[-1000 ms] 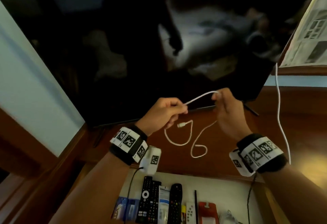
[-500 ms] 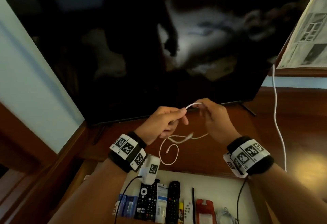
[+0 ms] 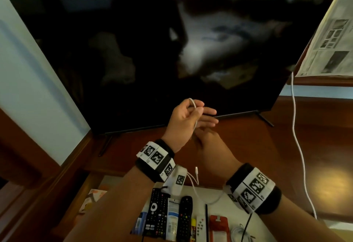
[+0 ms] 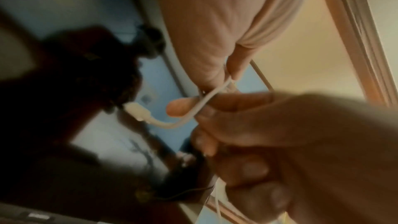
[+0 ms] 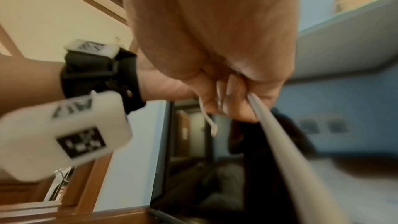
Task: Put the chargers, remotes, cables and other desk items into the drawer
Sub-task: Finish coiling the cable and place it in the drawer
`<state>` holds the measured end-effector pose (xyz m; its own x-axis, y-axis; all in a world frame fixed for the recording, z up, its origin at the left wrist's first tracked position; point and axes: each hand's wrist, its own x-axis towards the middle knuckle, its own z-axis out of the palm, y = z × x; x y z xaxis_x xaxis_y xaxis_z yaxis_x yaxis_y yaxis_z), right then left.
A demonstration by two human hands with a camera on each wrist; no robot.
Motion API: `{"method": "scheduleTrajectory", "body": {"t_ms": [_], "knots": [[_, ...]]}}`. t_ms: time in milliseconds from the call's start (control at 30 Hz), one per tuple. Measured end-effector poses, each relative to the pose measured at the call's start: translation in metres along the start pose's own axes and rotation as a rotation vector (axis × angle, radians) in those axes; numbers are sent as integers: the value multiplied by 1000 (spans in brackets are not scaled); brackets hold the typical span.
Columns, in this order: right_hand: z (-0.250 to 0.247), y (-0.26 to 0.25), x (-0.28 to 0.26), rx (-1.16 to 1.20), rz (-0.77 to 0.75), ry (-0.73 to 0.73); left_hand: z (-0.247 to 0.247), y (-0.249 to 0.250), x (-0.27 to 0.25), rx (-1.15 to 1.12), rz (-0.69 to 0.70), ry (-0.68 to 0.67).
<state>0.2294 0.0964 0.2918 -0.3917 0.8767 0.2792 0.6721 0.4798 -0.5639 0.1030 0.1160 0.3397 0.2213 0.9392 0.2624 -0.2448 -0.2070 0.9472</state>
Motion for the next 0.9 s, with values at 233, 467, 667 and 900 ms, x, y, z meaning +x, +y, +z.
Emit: {"method": "scheduleTrajectory", "body": {"t_ms": [233,467,667,900], "knots": [[-29,-19,-16,-24,21,-47,-10,-18,-6,538,-17,-89],[-70,-13,-13,190,-9,224,-36,-7,-20,606,-139,-310],[-57,-1,-2,459,-1,370,-26,5,-26,-23,-268,-473],[-9,-1,-14,420,37,179,-15,4,-14,-417,-103,-168]]}}
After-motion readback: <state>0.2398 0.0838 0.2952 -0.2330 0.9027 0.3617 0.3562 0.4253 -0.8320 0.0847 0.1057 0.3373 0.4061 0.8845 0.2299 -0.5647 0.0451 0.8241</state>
